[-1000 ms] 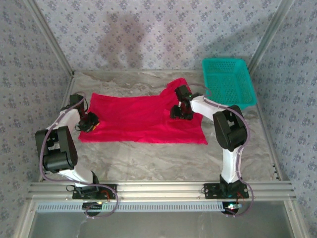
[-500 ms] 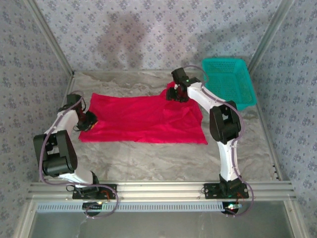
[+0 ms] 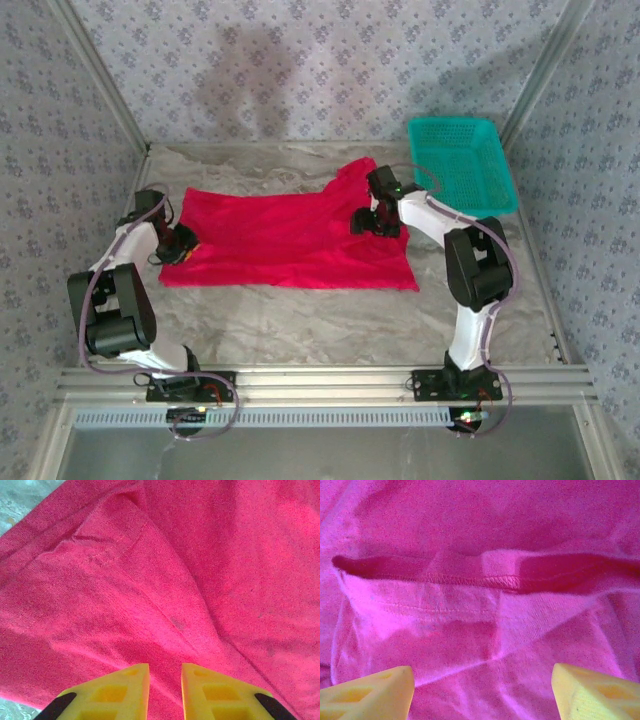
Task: Fold the inside-out t-shirt
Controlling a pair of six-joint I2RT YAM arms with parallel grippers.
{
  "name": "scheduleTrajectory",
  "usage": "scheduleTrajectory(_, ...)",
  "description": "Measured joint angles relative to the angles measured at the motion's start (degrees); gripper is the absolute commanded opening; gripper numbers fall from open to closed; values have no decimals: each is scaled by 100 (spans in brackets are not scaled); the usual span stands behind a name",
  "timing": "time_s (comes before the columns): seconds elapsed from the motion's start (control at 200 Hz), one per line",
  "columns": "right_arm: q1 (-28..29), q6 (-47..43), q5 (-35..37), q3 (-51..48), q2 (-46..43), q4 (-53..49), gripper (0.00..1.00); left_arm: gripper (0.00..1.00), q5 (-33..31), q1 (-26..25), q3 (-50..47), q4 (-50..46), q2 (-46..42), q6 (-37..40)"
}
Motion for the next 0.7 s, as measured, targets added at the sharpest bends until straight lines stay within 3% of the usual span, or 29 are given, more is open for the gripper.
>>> scheduleTrajectory(0.385, 15, 352, -138, 907, 929, 306, 74, 25, -4, 0, -44, -22, -7, 9)
scheduleTrajectory(0.7, 20, 695, -2, 1812, 1268, -144, 74, 26, -2, 181, -44, -153, -232, 26)
